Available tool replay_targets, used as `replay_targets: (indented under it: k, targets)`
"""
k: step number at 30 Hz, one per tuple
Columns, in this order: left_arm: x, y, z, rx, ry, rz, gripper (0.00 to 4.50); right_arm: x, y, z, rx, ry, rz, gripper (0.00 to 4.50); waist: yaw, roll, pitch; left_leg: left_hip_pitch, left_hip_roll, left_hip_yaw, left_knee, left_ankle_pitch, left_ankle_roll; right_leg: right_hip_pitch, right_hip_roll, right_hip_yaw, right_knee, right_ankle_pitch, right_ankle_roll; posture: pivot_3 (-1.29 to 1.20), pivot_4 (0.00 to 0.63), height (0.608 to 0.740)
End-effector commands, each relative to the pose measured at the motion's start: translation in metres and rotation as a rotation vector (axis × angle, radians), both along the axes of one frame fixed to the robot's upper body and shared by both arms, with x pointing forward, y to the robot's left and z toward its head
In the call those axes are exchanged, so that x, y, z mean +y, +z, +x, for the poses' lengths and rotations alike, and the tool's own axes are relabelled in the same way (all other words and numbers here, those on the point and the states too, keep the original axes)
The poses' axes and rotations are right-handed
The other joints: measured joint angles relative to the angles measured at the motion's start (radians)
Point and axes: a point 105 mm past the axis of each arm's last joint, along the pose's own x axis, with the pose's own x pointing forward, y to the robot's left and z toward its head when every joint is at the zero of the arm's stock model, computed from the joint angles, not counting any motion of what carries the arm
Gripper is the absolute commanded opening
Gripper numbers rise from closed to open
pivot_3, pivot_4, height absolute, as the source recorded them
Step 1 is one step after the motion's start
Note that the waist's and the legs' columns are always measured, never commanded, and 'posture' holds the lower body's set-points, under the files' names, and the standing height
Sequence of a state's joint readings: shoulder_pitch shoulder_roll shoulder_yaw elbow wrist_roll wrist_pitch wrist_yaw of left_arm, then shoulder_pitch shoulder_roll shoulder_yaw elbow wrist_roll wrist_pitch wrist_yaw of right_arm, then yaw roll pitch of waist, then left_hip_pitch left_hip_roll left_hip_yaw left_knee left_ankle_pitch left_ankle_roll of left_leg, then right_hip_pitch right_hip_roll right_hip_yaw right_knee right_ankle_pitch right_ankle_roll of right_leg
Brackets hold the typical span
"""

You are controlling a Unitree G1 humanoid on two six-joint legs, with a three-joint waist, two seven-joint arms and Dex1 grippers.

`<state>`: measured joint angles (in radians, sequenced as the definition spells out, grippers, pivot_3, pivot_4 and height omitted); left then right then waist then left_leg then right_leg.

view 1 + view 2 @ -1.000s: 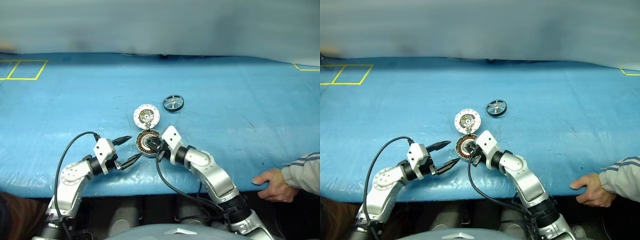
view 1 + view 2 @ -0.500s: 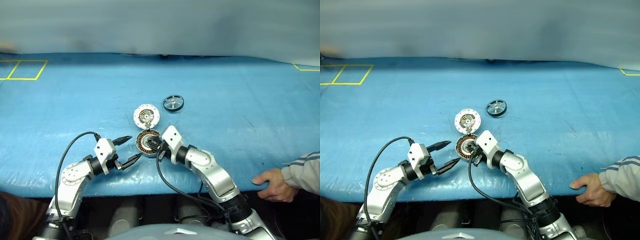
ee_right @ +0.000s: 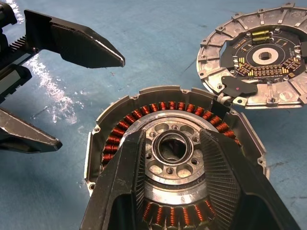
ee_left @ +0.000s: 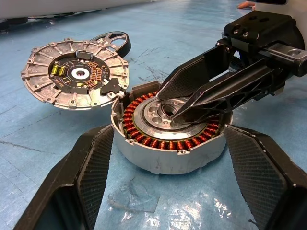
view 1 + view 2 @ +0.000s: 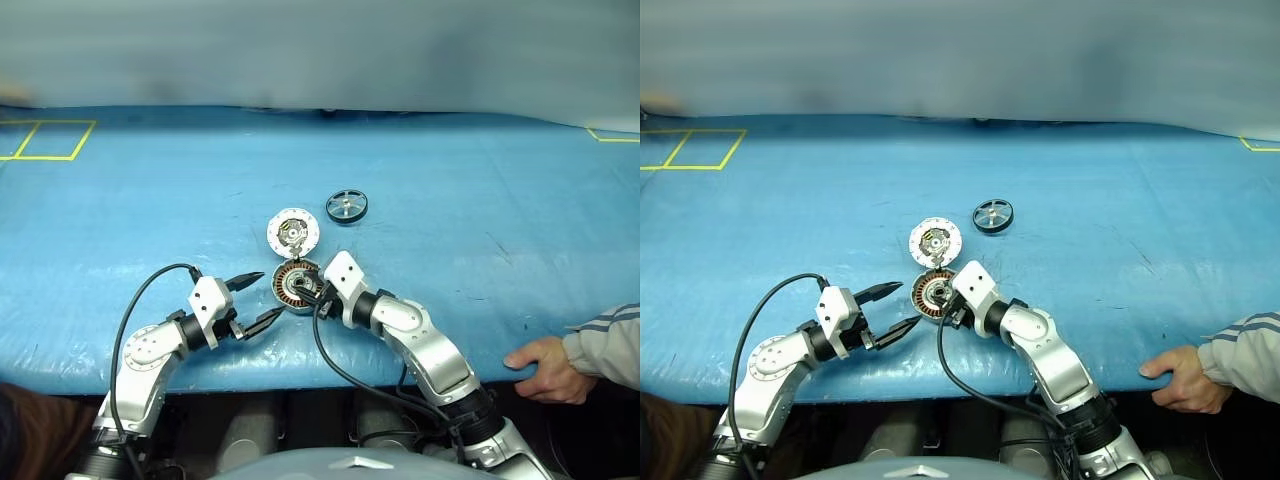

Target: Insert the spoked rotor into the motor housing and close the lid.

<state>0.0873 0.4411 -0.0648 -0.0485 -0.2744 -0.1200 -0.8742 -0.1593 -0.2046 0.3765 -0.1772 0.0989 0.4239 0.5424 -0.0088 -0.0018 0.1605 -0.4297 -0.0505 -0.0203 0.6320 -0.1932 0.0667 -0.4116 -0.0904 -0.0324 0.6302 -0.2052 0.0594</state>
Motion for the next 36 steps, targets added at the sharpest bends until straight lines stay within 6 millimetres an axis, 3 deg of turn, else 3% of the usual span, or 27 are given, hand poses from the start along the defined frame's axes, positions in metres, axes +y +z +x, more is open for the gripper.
replay_targets:
  k: [1, 4, 8, 25, 30, 36]
  targets:
    - [-0.003, 0.006, -0.001, -0.041, -0.018, 0.004, 3.88, 0.003, 0.018, 0.003, -0.027, -0.008, 0.082, 1.84, 0.000, 0.000, 0.000, 0.000, 0.000, 0.000, 0.000, 0.000, 0.000, 0.000, 0.000, 0.000, 0.000, 0.000, 0.000, 0.00, 0.150, 0.740]
    - [-0.003, 0.006, 0.000, -0.043, -0.019, 0.006, 3.88, 0.003, 0.019, 0.006, -0.024, -0.011, 0.094, 1.29, 0.000, 0.000, 0.000, 0.000, 0.000, 0.000, 0.000, 0.000, 0.000, 0.000, 0.000, 0.000, 0.000, 0.000, 0.000, 0.00, 0.150, 0.740]
    - [-0.003, 0.006, 0.000, -0.045, -0.017, 0.006, 3.88, 0.004, 0.015, 0.009, -0.019, -0.021, 0.082, 0.03, 0.000, 0.000, 0.000, 0.000, 0.000, 0.000, 0.000, 0.000, 0.000, 0.000, 0.000, 0.000, 0.000, 0.000, 0.000, 0.00, 0.150, 0.740]
    - [-0.001, 0.005, 0.000, -0.046, 0.000, 0.006, 3.88, 0.011, 0.007, 0.008, -0.050, 0.037, -0.057, 0.03, -0.001, 0.000, 0.000, 0.001, 0.001, 0.000, 0.000, 0.001, -0.001, 0.000, 0.001, 0.000, 0.002, 0.001, -0.001, 0.00, 0.150, 0.740]
    - [-0.002, 0.005, 0.000, -0.044, 0.001, 0.004, 3.88, 0.004, -0.003, 0.011, -0.051, -0.001, -0.129, 0.03, -0.002, 0.000, -0.001, 0.002, 0.001, 0.000, 0.000, 0.001, -0.002, 0.000, 0.002, 0.000, 0.003, 0.000, -0.001, 0.00, 0.150, 0.740]
    - [-0.002, 0.005, 0.001, -0.045, 0.001, 0.000, 3.88, 0.006, 0.008, 0.009, -0.064, 0.013, -0.085, 0.03, -0.001, 0.000, -0.001, 0.002, 0.003, 0.000, 0.001, 0.002, -0.003, 0.000, 0.000, 0.000, 0.005, 0.000, -0.003, 0.00, 0.150, 0.740]
